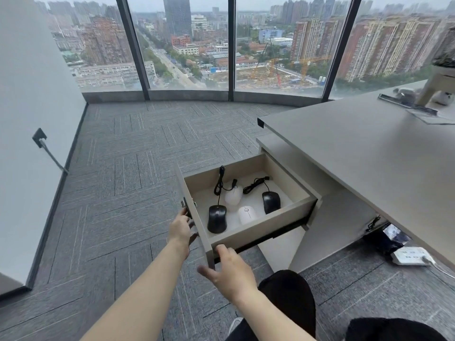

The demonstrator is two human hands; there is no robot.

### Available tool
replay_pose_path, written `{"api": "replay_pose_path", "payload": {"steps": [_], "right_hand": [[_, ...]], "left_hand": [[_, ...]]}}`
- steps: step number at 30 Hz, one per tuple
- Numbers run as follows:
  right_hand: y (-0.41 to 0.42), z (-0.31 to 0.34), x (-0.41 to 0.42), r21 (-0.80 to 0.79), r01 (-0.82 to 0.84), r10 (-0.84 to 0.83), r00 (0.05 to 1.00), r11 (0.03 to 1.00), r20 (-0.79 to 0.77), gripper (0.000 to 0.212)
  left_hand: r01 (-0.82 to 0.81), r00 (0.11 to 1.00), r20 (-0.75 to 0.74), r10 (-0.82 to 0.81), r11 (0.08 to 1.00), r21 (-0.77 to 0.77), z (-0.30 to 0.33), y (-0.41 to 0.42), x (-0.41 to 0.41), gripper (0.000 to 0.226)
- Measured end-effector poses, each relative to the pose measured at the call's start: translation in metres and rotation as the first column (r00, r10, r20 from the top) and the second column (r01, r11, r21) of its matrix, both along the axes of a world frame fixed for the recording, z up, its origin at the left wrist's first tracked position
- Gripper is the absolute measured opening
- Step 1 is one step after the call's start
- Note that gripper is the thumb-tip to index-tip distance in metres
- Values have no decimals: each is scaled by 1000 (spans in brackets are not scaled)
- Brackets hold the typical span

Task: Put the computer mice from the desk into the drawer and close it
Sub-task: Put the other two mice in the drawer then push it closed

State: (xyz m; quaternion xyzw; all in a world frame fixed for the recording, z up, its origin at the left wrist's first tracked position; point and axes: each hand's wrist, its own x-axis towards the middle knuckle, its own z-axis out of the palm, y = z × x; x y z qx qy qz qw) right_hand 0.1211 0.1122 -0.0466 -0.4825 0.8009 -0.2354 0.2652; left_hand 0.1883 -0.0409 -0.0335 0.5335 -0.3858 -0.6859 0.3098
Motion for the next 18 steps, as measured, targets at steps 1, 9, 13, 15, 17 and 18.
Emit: {"api": "replay_pose_path", "payload": {"steps": [1,9,13,15,17,18], "right_hand": [[-3,0,-1,-30,27,-27,999,999,-22,54],[11,-6,-61,-130,201,-208,977,971,-47,26],[14,-3,-85,-140,264,-273,961,954,-49,26],[17,-3,-106,-144,328,-336,941,934,-37,26],[21,-3,-125,-142,391,-398,917,909,-20,28],[23,-4,-133,-136,422,-428,904,896,-13,29]], "left_hand": [[10,1000,-5,-10,1000,6,-1,0,-3,49],[186,982,-21,-185,982,22,-1,8,-70,53],[220,975,-34,-219,976,10,5,10,-99,54],[259,966,-32,-258,966,16,6,13,-123,55],[299,954,-33,-299,954,19,8,16,-144,57],[312,950,-31,-312,950,21,9,17,-154,57]]}}
